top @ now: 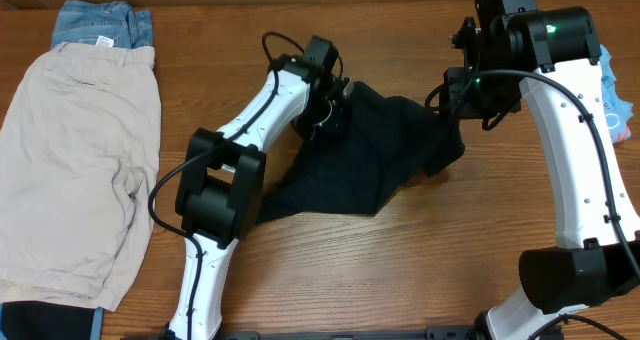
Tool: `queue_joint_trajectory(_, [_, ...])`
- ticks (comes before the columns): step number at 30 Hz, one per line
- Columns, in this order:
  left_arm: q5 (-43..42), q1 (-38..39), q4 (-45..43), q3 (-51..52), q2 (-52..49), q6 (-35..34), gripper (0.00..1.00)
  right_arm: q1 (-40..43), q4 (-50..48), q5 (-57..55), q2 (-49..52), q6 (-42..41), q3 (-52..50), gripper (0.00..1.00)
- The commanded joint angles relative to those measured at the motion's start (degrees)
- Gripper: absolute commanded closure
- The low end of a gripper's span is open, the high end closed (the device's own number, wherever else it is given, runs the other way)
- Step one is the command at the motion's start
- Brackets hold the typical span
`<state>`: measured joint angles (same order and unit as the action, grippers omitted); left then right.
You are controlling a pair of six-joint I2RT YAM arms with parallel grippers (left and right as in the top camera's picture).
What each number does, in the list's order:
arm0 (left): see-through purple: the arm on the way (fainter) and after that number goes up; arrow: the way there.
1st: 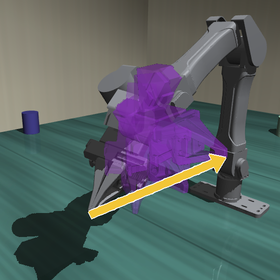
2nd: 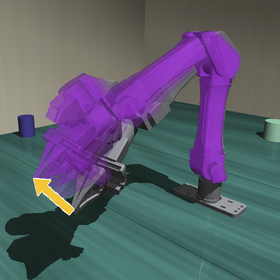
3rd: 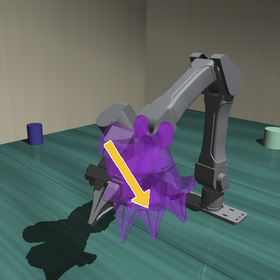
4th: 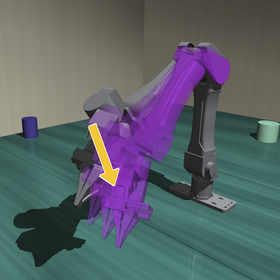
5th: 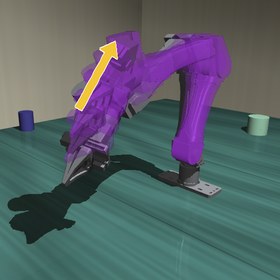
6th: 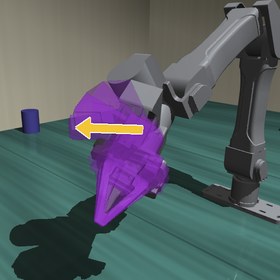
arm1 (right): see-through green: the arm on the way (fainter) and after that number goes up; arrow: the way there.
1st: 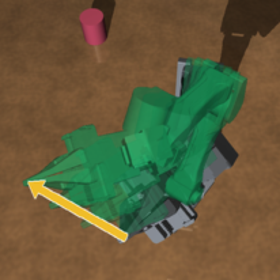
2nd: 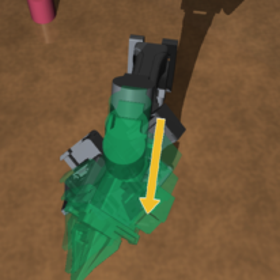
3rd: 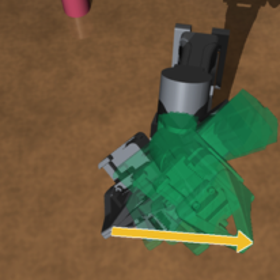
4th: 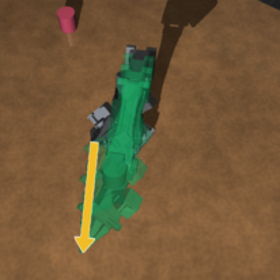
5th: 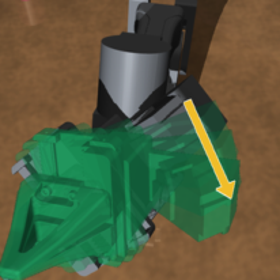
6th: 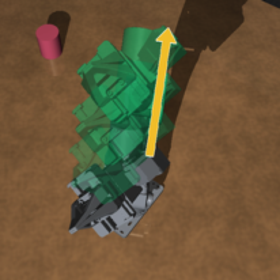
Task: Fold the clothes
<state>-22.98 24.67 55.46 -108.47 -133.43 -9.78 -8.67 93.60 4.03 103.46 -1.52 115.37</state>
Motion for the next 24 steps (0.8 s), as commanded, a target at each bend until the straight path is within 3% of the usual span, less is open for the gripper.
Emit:
queue_joint_trajectory(1, [0.5, -0.9, 3.8, -7.5, 0.5, 2.1, 0.96, 0.1, -0.7, -0.3, -0.5, -0.2, 0.0, 0.96])
queue_joint_trajectory(13, [14.3, -10.7, 19.4, -26.8, 14.8, 2.1, 0.96, 0.3, -8.1, -0.3, -0.5, -3.2, 1.7, 0.96])
queue_joint_trajectory(24, [14.4, -21.3, 18.0, -27.6, 32.5, 2.1, 0.96, 0.4, -5.7, 3.6, -3.1, -3.3, 7.8, 0.96])
